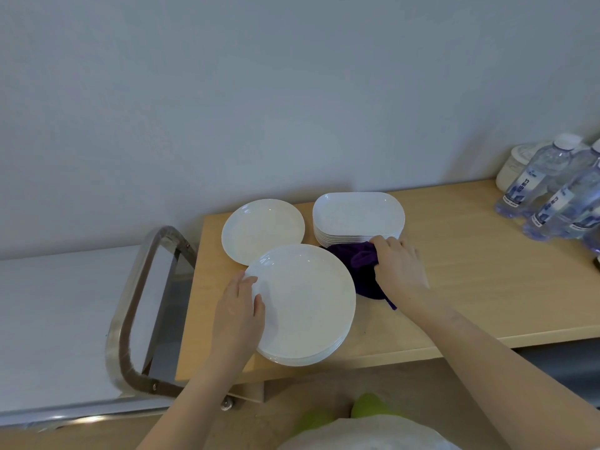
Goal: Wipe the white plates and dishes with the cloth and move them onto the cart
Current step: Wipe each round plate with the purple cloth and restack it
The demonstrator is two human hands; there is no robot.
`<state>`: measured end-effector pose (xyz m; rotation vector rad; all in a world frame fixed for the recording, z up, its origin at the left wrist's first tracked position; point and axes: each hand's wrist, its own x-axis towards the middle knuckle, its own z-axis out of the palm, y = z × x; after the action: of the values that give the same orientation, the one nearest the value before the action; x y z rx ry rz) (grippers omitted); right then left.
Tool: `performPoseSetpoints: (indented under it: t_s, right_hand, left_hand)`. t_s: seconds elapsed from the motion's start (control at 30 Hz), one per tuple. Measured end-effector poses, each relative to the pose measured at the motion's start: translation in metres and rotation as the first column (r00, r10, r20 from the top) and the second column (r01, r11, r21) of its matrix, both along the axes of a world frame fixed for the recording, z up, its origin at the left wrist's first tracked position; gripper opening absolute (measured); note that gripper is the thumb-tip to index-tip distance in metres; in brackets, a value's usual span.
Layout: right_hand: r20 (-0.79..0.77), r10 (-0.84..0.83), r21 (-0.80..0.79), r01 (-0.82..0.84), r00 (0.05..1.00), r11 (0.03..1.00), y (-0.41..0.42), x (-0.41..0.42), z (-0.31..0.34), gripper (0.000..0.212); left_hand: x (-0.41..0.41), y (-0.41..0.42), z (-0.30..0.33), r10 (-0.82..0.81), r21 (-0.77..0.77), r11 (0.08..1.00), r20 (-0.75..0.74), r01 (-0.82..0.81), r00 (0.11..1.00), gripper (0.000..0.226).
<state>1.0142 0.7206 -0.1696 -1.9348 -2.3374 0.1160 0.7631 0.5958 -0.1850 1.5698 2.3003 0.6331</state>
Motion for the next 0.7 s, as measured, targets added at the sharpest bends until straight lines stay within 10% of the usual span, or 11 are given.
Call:
performPoseSetpoints:
  t_s: [0.4,0.7]
  right_hand:
    - [0.072,0.046,-0.315,-0.021,0.996,0.949,-0.010,-0.004,-0.018,0.037]
    - [-0.181,0.152,0.019,-0.151,0.972,0.988,0.021,-0.055,0.041,0.033]
  left_hand:
    - [-0.006,0.013,0.010,0.027,0.019,0.999,-0.010,-0.027,1.000,0.035]
    - [-0.028,0.049,0.021,0.074,0.035,0.997,-0.016,-0.074,0.997,0.035]
